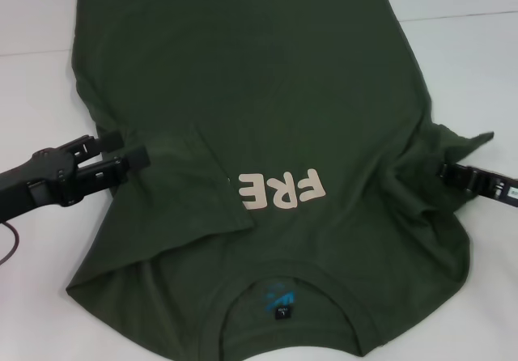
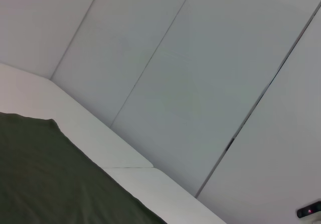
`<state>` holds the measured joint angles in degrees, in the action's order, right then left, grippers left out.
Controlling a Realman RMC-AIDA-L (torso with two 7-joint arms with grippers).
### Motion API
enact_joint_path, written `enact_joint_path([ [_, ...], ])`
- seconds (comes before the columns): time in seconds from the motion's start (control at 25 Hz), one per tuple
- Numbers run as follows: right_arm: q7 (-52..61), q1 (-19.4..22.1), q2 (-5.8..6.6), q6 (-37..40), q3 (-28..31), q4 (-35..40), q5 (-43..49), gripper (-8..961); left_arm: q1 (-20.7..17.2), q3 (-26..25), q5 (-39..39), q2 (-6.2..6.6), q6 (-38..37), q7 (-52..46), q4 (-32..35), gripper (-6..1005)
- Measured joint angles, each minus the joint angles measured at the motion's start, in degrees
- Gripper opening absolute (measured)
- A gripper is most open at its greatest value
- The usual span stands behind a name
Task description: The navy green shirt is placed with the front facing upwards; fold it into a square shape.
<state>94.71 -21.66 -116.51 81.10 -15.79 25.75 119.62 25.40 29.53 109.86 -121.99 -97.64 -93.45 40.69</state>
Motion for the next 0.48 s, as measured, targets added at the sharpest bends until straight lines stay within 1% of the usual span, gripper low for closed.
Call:
enact_joint_path([
  [0.48,0.0,-3.1,-1.33,-0.9,-1.8,0.0,0.1,20,-0.1,0.0,0.0,0.0,0.5,0.2,-0.2,887],
])
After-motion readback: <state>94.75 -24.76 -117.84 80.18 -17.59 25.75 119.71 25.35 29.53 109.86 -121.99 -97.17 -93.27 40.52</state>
